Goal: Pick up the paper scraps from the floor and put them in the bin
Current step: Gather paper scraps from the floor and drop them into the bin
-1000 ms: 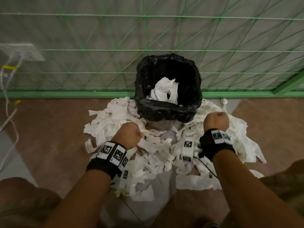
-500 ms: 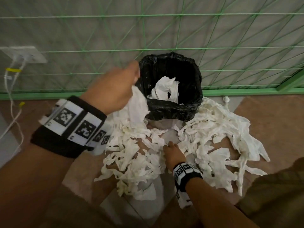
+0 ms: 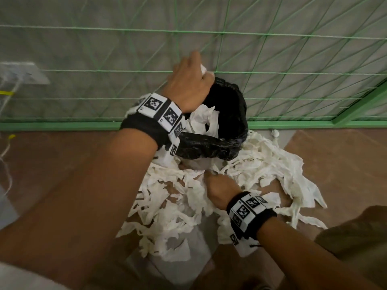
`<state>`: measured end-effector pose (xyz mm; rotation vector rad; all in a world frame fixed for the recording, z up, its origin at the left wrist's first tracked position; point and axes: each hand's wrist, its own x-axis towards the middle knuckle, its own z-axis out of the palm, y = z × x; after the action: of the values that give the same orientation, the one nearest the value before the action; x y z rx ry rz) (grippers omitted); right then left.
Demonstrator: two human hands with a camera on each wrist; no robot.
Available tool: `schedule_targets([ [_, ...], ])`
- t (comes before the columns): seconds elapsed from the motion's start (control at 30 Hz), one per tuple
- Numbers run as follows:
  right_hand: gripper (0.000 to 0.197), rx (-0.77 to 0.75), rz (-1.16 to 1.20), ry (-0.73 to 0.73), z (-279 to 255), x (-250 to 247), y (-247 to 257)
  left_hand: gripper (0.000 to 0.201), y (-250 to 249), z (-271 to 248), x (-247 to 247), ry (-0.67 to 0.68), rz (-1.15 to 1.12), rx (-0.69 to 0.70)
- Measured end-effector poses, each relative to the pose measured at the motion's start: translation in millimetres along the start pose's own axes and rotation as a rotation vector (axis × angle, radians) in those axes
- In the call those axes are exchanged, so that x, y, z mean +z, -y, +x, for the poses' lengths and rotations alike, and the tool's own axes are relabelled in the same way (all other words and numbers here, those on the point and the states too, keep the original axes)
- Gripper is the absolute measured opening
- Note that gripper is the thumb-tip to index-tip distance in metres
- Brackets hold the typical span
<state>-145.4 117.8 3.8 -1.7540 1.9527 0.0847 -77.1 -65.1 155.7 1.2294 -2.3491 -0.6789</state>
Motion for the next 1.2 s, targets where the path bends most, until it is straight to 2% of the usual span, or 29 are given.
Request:
schedule_targets([
  [0.1,0.032,0.009,0.073,-0.059,-9,-28,6,0.028,14,-2,34,0.194,0.041,-0.124],
  [0.17,0.029,-0.048,0.145,-0.089,-14,-48,9,0.034,25,-7,46,0.366,0.066,-0.119],
  [0.2,0.026,-0.087,0.196,-0.088,-17,-58,8,0.040,33,-9,51,0.401,0.075,-0.092],
  [0.23,0.025,-0.118,0.247,-0.080,-17,-67,6,0.043,41,-10,52,0.381,0.083,-0.047],
  [0.3,0.030,-0.132,0.293,-0.084,-20,-86,1,0.048,51,-12,49,0.173,0.045,0.043],
  [0.37,0.033,-0.109,0.297,-0.120,-21,-106,-2,0.043,61,-20,42,-0.128,-0.116,0.027],
  [0.47,0.036,-0.131,0.327,-0.234,-21,-138,-4,0.028,89,-42,34,-0.432,-0.294,-0.194],
  [0.53,0.032,-0.162,0.334,-0.281,-19,-160,-4,0.024,120,-59,42,-0.463,-0.278,-0.342],
  [0.6,0.021,-0.160,0.359,-0.276,-17,-183,-4,0.021,158,-78,60,-0.356,-0.169,-0.486],
  [0.67,0.021,-0.194,0.457,-0.294,-16,-205,-1,0.020,189,-102,79,-0.135,-0.026,-0.601],
  [0.77,0.027,-0.219,0.239,-0.516,-6,-234,5,0.045,218,-143,107,0.318,0.182,-0.670],
  [0.8,0.032,-0.209,0.178,-0.607,-2,-242,7,0.053,224,-157,115,0.422,0.222,-0.669],
  [0.9,0.047,-0.112,0.068,-0.887,15,-255,9,0.063,232,-188,134,0.552,0.262,-0.625],
  [0.97,0.041,-0.118,0.020,-0.972,29,-255,12,0.066,231,-195,143,0.566,0.310,-0.604],
  [1.0,0.036,-0.125,0.024,-0.949,37,-252,15,0.068,230,-196,144,0.544,0.318,-0.607],
  [1.07,0.032,-0.114,0.032,-0.845,53,-240,16,0.066,225,-193,143,0.396,0.301,-0.623],
  [1.13,0.036,-0.129,0.072,-0.643,68,-219,11,0.050,222,-188,136,0.203,0.411,-0.572],
  [1.2,0.039,-0.141,0.142,-0.484,76,-196,5,0.034,218,-180,126,0.128,0.514,-0.506],
])
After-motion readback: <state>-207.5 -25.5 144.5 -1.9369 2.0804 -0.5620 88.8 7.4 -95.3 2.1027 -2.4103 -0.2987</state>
